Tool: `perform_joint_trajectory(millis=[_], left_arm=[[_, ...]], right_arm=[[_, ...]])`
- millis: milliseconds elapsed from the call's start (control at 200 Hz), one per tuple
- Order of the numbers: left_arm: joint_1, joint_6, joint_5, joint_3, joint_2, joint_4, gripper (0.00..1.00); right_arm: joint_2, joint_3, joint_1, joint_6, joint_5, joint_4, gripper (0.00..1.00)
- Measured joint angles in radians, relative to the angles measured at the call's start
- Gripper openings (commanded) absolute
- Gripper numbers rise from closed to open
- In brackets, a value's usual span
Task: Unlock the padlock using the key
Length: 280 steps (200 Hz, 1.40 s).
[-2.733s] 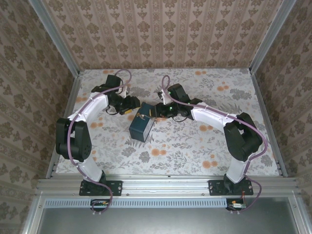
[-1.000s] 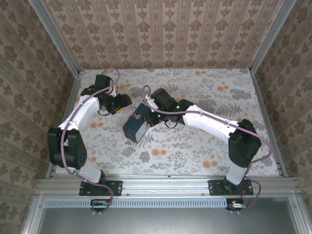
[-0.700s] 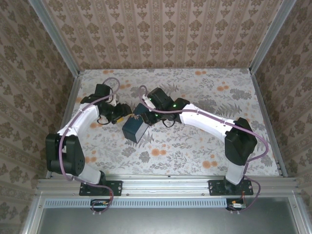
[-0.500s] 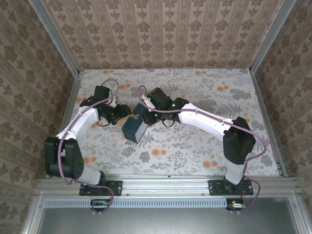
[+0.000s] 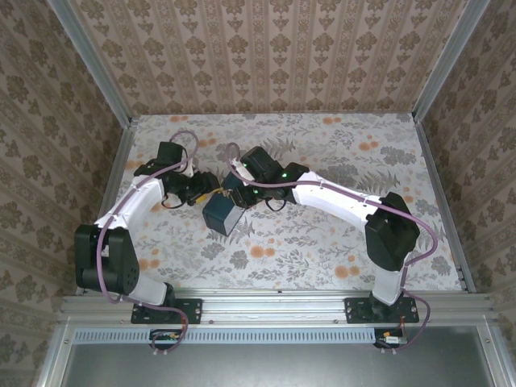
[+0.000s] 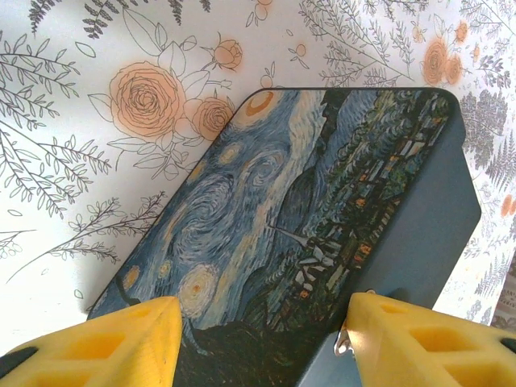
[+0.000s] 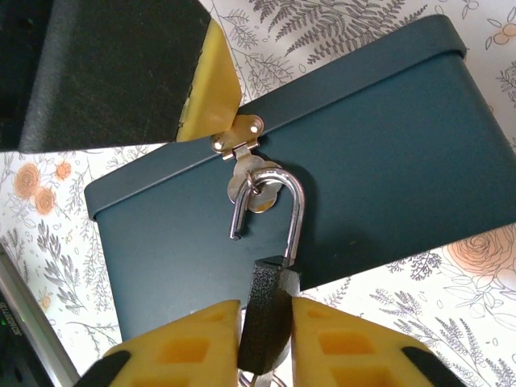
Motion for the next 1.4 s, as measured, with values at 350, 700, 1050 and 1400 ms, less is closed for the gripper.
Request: perform_joint_trajectory(millis=[350,700,1050,1400], left_arm=[[0.000,-0.022,-0.004,-0.015,-0.011,0.018,0.58],[-0.018,-0.064,-0.003,-0.066,-0.044,0.043,0.58],[-0.052,-0.113,0.047,-0.098,-0.058,0.066,0.56],[-0.042,-0.123,0.061,-0.104,-0.058,0.072,0.57]], right_arm=[[0.000,0.004,0.004,0.072,0.089,0.014,0.00],[0.024,0.027,0.014,0.310,0.175,0.058,0.00],[0.059,0.050,0.026,0.422,0.317,0.088,0.00],[0.128,0.128,-0.010,0.444,0.378,0.113,0.00]])
